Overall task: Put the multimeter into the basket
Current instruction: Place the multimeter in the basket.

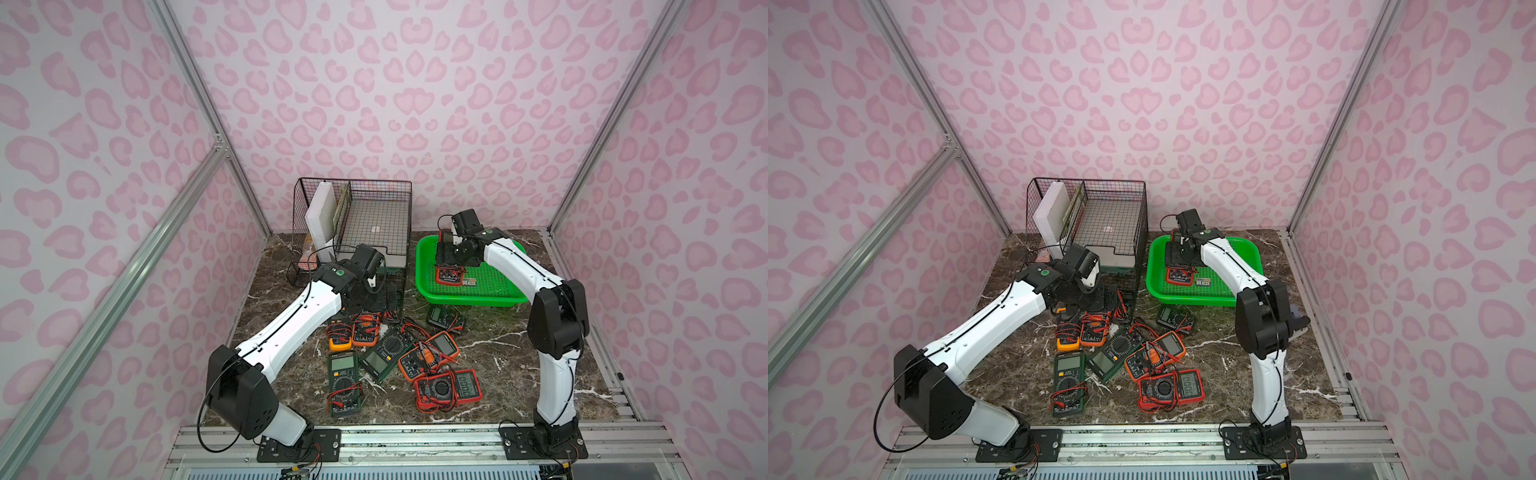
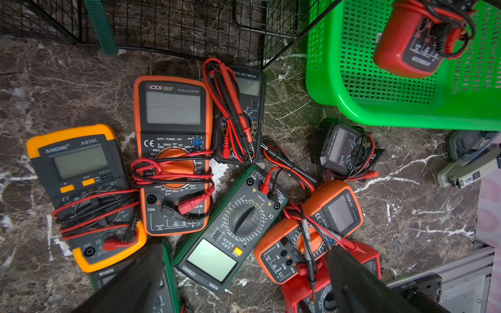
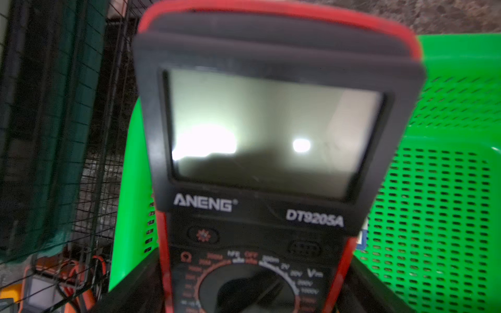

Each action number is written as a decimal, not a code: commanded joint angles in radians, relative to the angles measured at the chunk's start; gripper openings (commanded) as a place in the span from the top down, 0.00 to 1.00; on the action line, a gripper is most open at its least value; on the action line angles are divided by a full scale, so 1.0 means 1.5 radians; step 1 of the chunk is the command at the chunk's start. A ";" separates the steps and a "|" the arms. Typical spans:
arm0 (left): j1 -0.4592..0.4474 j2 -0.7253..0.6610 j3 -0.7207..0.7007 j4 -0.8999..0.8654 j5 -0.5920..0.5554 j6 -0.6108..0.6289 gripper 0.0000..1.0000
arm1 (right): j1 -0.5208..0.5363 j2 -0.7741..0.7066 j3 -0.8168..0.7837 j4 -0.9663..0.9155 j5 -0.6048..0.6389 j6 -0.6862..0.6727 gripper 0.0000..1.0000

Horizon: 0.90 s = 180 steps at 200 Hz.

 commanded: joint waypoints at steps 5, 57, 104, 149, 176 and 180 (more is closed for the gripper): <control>0.000 -0.007 -0.005 0.007 0.009 0.012 0.01 | 0.010 0.024 0.017 -0.007 0.006 -0.019 0.42; 0.000 -0.009 -0.013 0.014 0.009 0.016 0.01 | 0.027 0.070 0.027 -0.015 0.011 -0.021 0.37; 0.000 -0.011 -0.017 0.015 0.010 0.016 0.02 | 0.032 0.122 0.083 -0.047 0.013 -0.020 0.14; 0.000 -0.010 -0.020 0.017 0.013 0.013 0.01 | 0.031 0.128 0.096 -0.052 0.004 -0.018 0.01; 0.000 -0.007 -0.021 0.020 0.014 0.013 0.01 | 0.031 0.126 0.095 -0.048 -0.013 -0.012 0.01; 0.000 -0.006 -0.021 0.021 0.014 0.013 0.01 | 0.031 0.126 0.094 -0.048 -0.015 -0.012 0.01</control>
